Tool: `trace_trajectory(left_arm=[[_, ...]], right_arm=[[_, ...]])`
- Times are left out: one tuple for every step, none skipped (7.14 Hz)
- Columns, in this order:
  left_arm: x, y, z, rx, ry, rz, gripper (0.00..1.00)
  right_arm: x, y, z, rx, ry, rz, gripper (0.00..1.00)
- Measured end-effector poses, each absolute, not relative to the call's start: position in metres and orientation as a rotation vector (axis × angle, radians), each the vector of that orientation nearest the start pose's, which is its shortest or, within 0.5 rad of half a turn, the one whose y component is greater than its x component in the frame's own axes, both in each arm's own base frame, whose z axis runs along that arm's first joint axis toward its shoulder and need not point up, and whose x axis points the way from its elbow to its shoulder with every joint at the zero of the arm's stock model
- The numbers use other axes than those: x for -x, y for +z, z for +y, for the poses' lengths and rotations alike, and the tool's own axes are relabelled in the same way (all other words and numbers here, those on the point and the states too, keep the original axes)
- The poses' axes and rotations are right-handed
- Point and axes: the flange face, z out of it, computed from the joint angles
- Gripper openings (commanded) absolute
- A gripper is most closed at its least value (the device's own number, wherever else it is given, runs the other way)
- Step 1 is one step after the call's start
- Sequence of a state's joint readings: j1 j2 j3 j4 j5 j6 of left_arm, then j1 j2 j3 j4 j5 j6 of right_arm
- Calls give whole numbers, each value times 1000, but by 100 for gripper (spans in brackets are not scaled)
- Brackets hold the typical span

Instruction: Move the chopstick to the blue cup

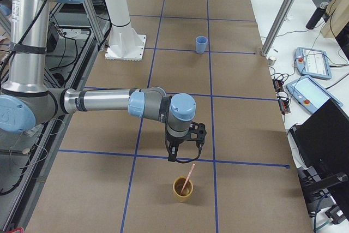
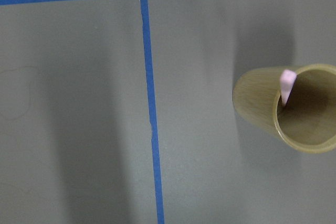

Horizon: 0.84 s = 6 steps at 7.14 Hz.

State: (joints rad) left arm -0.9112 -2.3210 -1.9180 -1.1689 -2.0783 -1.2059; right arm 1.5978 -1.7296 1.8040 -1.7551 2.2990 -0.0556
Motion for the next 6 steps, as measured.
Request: trace_trajectory(left_arm=[[-291,132,-527,-23,-334,833,98],[-287,136,-527,-25,-334,829,98],[-285,138,-527,-25,-335,826,98],[-284,140,-527,-25,-335,825,98],[-283,141,-526,-25,-335,825,99],[-282,143,-525,-24,-336,823,98]], right_arm=[[-82,646,-423,6,-36,-706,100],[-86,662,-436,-65,-93,-675,100],[-88,677,-450,-111,-126,-659,100],[-89,687,-460,-140,-143,-649,99],[-90,689,-466,-162,-154,-639,92],[-91,689,-468,-172,-158,-632,77]])
